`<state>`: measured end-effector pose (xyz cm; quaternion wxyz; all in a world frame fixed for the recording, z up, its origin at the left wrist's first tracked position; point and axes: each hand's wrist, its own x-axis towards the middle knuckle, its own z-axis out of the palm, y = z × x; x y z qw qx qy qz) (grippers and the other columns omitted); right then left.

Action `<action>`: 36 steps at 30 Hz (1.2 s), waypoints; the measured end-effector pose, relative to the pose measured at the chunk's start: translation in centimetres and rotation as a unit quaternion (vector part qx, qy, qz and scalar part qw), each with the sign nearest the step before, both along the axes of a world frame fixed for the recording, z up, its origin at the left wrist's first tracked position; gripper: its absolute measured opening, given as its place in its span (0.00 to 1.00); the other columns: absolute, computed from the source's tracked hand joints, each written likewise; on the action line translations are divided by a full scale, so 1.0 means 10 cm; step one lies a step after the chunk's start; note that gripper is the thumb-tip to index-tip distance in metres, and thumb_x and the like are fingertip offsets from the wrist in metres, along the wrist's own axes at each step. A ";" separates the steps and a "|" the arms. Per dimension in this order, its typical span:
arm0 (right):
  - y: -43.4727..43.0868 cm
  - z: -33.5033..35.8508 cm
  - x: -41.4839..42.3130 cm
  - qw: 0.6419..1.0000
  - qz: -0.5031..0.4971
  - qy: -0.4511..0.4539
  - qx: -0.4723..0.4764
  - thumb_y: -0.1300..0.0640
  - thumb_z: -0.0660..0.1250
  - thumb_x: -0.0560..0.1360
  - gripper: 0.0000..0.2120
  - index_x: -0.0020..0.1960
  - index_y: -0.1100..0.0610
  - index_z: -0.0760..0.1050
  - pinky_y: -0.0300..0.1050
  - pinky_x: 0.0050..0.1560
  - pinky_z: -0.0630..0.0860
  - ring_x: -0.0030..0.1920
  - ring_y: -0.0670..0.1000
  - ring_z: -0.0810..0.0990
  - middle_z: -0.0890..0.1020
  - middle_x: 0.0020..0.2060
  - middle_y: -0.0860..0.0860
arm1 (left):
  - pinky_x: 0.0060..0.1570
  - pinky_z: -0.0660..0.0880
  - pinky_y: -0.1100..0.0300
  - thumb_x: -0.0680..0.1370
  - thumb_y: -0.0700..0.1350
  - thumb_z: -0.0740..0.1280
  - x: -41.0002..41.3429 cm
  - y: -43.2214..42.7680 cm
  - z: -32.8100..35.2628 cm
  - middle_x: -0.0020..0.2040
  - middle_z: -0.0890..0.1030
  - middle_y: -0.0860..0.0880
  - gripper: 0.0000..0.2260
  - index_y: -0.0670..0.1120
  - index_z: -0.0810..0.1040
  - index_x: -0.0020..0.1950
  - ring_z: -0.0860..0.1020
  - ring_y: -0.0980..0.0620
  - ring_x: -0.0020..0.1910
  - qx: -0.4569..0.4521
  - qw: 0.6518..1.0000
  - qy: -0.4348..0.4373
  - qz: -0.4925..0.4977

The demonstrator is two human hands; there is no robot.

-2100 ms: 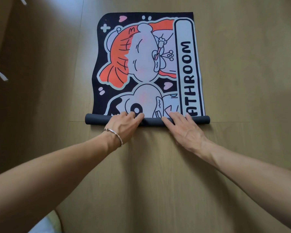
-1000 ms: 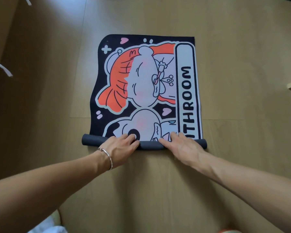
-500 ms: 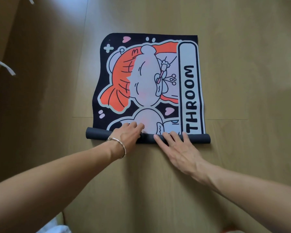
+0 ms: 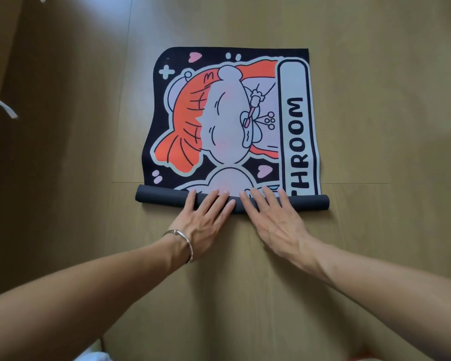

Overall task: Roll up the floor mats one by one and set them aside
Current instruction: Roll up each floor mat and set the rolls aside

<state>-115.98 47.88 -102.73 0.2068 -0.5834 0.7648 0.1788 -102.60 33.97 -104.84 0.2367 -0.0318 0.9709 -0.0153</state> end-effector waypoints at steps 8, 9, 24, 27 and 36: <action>0.08 -0.04 0.12 0.998 -0.061 -0.025 0.022 0.46 0.53 0.80 0.38 0.69 0.57 0.24 0.63 0.72 0.40 0.74 0.65 0.35 0.35 0.75 0.61 | 0.71 0.39 0.40 0.80 0.60 0.44 -0.22 -0.11 0.01 0.76 0.35 0.46 0.32 0.45 0.28 0.71 0.37 0.47 0.75 0.010 0.999 -0.045 0.013; 0.05 -0.06 0.10 0.997 -0.065 -0.024 0.021 0.44 0.51 0.81 0.37 0.69 0.57 0.25 0.63 0.72 0.40 0.74 0.65 0.35 0.35 0.75 0.61 | 0.71 0.39 0.40 0.80 0.60 0.44 -0.25 -0.13 0.03 0.76 0.35 0.46 0.32 0.45 0.30 0.73 0.36 0.47 0.75 0.007 0.999 -0.050 0.019; -0.41 -0.10 -0.36 0.996 -0.085 -0.028 0.017 0.37 0.50 0.79 0.39 0.76 0.57 0.33 0.60 0.73 0.41 0.76 0.59 0.37 0.38 0.77 0.57 | 0.68 0.51 0.35 0.79 0.53 0.48 -0.31 -0.16 -0.03 0.77 0.48 0.43 0.29 0.43 0.48 0.77 0.47 0.42 0.76 -0.035 0.999 0.000 -0.009; -0.29 -0.06 -0.29 0.997 -0.066 -0.011 -0.023 0.42 0.51 0.81 0.36 0.77 0.56 0.34 0.60 0.73 0.41 0.76 0.61 0.38 0.39 0.77 0.59 | 0.70 0.42 0.38 0.81 0.54 0.46 -0.47 -0.31 0.00 0.77 0.38 0.46 0.29 0.44 0.36 0.76 0.39 0.46 0.76 -0.017 1.000 -0.008 -0.015; -0.43 -0.10 -0.53 0.997 -0.073 0.003 0.004 0.52 0.60 0.77 0.40 0.77 0.54 0.34 0.61 0.73 0.43 0.76 0.61 0.38 0.38 0.77 0.56 | 0.69 0.43 0.37 0.81 0.52 0.52 -0.82 -0.56 0.12 0.77 0.37 0.43 0.31 0.48 0.35 0.76 0.39 0.44 0.76 -0.016 0.998 0.017 0.066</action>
